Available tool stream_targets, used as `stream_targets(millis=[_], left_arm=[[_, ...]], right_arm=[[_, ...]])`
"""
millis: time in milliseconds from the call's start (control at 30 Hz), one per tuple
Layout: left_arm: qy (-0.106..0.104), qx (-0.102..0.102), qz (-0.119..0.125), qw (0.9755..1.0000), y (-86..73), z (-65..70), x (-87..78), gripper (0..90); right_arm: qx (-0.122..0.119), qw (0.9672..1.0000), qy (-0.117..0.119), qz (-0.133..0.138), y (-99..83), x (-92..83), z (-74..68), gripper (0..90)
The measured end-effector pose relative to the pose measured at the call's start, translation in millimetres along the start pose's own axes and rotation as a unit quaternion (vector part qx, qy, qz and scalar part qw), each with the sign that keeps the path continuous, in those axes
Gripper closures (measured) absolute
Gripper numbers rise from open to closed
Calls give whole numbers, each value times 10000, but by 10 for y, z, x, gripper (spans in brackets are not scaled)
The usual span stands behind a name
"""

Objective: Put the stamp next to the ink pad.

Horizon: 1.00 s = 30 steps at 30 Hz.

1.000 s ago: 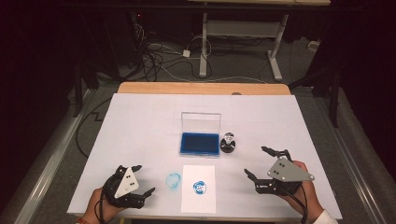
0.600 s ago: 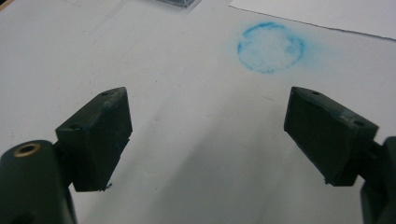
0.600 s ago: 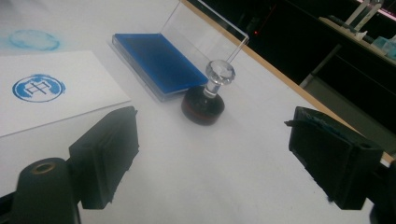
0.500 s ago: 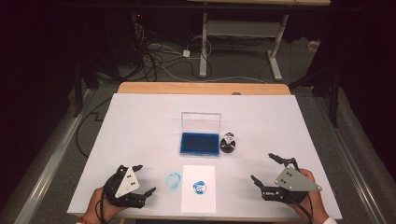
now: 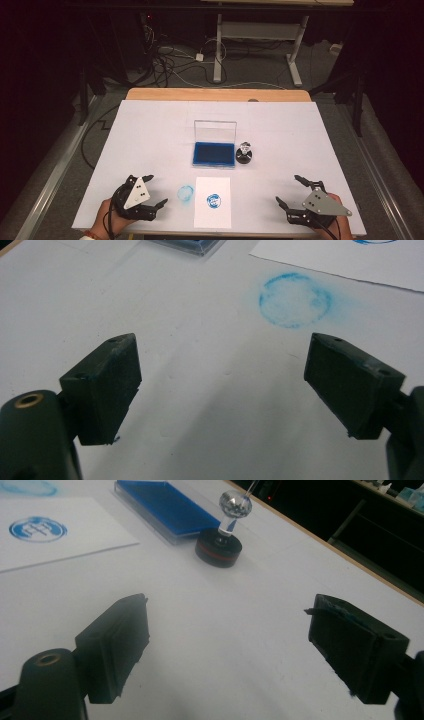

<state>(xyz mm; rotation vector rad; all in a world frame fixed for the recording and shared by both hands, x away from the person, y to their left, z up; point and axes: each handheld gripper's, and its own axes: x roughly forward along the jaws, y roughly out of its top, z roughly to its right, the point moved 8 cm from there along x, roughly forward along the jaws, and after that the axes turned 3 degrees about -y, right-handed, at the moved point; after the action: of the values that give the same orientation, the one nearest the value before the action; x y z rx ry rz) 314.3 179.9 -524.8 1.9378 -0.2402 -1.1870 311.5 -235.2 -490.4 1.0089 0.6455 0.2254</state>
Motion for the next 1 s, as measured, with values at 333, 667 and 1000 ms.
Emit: stream_targets(millis=[333, 667, 1000], left_arm=[[60, 52, 42, 10000, 5, 33, -60, 142], [-15, 100, 26, 9999, 18, 42, -20, 142], [-39, 100, 26, 9999, 27, 49, -7, 142]], right_arm=[[-170, 9998, 97, 22, 28, 10, -94, 161], [-257, 9996, 52, 109, 84, -44, -145, 161], [-293, 9994, 52, 157, 100, -68, -148, 160]])
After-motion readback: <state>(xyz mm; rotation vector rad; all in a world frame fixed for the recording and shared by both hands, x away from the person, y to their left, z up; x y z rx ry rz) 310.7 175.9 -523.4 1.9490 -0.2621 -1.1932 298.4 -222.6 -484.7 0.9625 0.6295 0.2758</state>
